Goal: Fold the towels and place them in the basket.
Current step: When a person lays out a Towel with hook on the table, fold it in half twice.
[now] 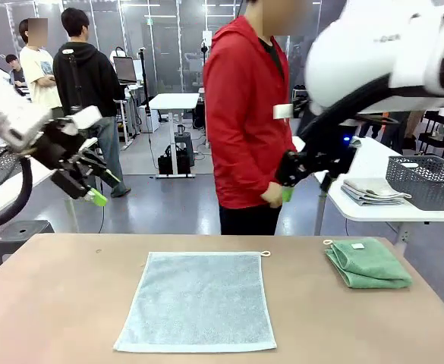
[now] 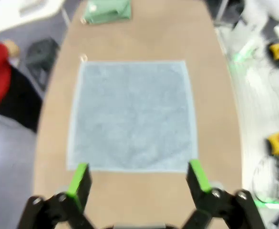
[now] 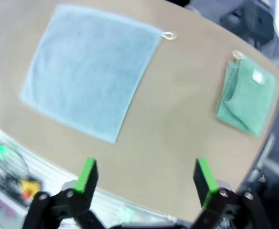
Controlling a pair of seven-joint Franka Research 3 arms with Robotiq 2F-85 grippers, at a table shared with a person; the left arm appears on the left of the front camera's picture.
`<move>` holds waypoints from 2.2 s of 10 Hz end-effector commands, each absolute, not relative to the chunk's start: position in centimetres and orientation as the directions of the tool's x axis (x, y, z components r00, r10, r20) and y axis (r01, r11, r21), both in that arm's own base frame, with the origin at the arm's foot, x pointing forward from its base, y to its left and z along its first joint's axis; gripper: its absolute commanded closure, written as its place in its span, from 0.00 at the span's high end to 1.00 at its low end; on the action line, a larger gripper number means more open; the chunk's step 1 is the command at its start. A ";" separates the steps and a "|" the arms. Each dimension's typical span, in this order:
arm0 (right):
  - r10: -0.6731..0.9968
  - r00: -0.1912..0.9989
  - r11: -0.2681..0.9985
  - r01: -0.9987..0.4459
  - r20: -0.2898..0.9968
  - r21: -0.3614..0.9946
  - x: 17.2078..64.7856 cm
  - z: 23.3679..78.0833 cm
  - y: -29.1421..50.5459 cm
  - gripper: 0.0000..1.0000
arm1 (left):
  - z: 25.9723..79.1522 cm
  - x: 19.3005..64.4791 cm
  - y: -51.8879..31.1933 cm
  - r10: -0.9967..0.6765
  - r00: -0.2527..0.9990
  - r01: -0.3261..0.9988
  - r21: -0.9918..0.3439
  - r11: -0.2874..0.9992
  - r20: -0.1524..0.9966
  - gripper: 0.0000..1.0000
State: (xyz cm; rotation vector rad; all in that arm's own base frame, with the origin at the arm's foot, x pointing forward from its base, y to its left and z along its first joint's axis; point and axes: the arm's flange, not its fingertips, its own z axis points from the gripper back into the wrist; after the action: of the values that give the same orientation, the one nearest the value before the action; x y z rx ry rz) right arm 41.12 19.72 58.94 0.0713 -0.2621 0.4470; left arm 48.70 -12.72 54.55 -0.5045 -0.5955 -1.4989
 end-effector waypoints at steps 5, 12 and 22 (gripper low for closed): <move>0.967 0.254 0.256 -0.963 0.034 -0.086 43.1 54.6 26.2 1.00 | 56.9 43.2 -23.1 -0.997 0.048 0.999 -0.013 0.048 0.065 1.00; 0.987 0.160 0.161 -0.985 0.025 -0.061 42.8 53.7 27.5 1.00 | 55.7 42.3 -24.2 -0.998 0.021 1.000 -0.011 0.020 0.054 1.00; 0.991 0.042 0.048 -0.998 0.129 -0.043 34.3 44.5 25.8 1.00 | 44.6 35.8 -20.1 -0.993 -0.028 0.999 0.018 -0.026 0.119 1.00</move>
State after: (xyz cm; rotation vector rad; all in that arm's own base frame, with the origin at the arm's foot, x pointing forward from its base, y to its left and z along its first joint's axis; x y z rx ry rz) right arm 35.45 26.49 45.74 0.0408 -0.1013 1.4886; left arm 37.04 -20.57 46.59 -0.0625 -0.0625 -1.5787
